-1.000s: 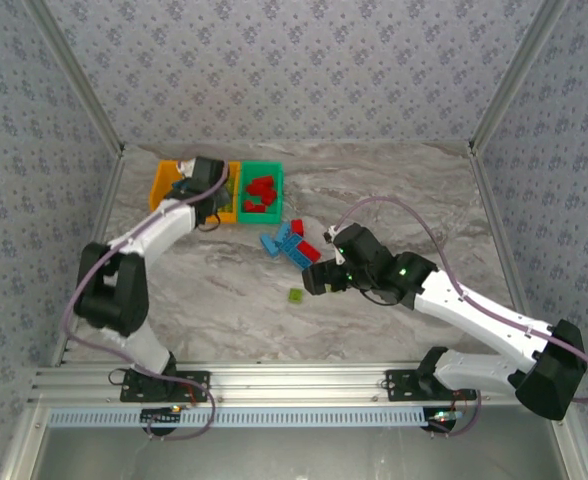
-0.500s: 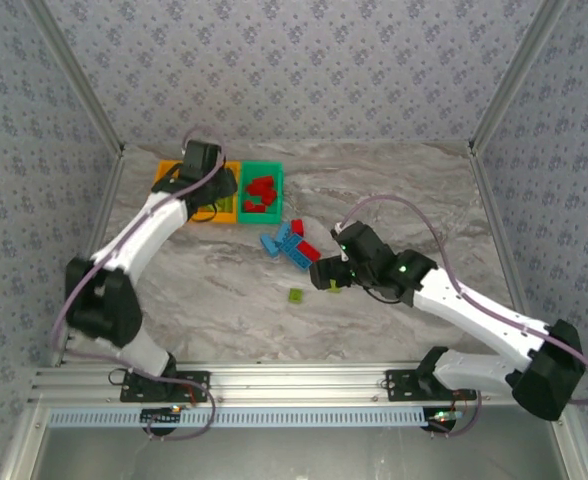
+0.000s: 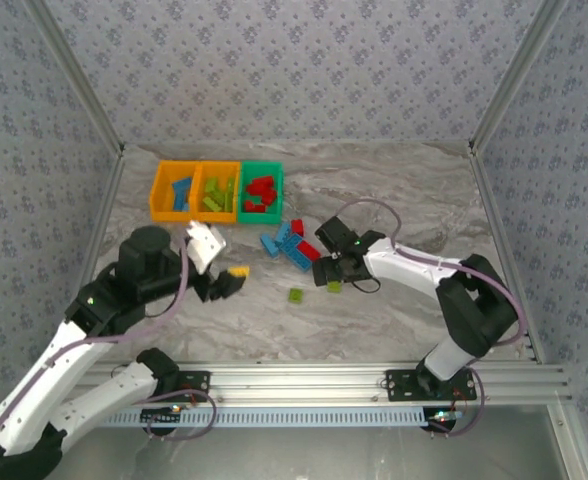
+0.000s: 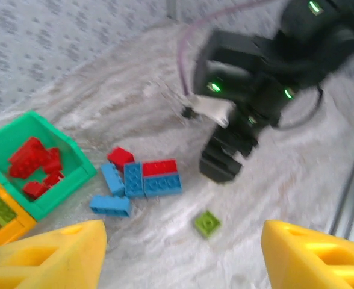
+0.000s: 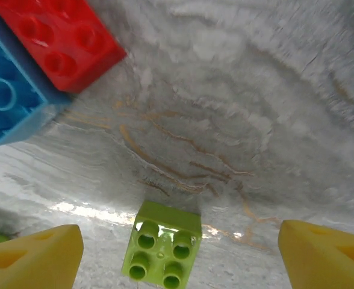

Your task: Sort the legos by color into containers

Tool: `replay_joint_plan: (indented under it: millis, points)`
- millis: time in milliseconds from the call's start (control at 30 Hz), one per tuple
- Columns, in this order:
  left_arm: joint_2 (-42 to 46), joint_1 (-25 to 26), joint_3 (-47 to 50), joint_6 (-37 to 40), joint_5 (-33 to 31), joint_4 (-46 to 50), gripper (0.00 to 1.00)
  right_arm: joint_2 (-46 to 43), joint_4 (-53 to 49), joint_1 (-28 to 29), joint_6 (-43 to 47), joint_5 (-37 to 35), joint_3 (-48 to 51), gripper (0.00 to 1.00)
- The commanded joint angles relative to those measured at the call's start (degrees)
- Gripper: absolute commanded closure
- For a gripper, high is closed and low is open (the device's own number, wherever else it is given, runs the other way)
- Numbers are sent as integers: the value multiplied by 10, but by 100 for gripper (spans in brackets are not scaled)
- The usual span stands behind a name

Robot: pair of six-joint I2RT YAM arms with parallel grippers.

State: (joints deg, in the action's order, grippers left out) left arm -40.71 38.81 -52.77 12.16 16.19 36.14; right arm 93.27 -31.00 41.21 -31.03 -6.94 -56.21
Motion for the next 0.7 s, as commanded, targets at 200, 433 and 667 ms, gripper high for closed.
replay_joint_plan:
  millis: [200, 433, 667]
  points:
    - [-1, 4, 72, 127, 63, -19, 2, 42, 35, 13, -103, -10, 18, 52]
    - [47, -4, 106, 96, -6, -79, 1, -70, 40, 63, -82, -95, 9, 77]
    - [66, -119, 111, -64, -154, -132, 1, -97, 246, 111, 76, -17, -47, 73]
